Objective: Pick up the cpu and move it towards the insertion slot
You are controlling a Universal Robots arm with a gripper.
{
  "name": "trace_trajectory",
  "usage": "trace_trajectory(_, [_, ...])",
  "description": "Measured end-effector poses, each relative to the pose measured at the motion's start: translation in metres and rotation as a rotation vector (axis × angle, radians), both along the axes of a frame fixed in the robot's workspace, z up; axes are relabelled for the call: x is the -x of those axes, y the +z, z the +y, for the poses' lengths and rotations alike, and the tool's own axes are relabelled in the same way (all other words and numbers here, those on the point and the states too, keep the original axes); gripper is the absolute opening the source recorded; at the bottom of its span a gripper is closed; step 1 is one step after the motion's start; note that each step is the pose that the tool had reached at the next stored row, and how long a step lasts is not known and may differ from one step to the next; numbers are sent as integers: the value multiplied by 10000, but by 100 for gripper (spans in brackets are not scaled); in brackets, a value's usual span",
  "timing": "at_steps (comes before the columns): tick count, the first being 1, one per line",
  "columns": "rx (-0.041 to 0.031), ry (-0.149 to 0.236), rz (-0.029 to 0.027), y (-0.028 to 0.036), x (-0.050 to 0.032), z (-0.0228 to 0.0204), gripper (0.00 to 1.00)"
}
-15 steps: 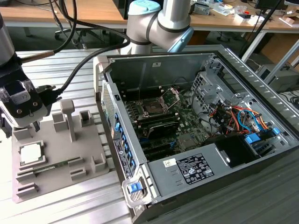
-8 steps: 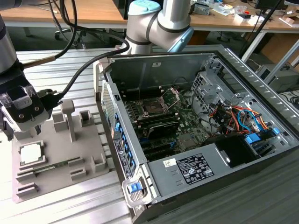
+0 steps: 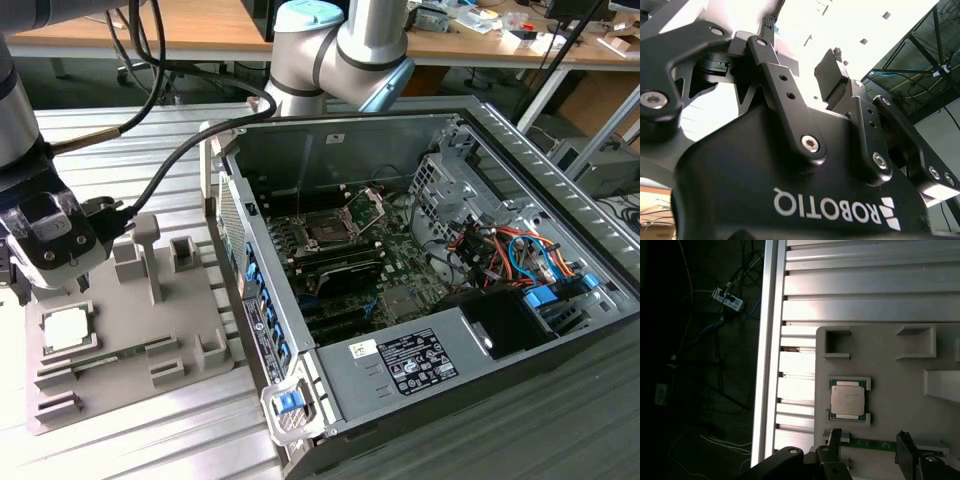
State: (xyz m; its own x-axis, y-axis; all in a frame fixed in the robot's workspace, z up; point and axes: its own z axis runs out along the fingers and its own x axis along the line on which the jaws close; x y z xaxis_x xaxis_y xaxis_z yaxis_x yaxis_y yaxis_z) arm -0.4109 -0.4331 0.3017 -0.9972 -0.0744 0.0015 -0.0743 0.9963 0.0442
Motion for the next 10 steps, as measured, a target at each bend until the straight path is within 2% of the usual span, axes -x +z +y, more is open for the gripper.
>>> trace_trajectory(10, [0,9,-1,-37,0,-4,54])
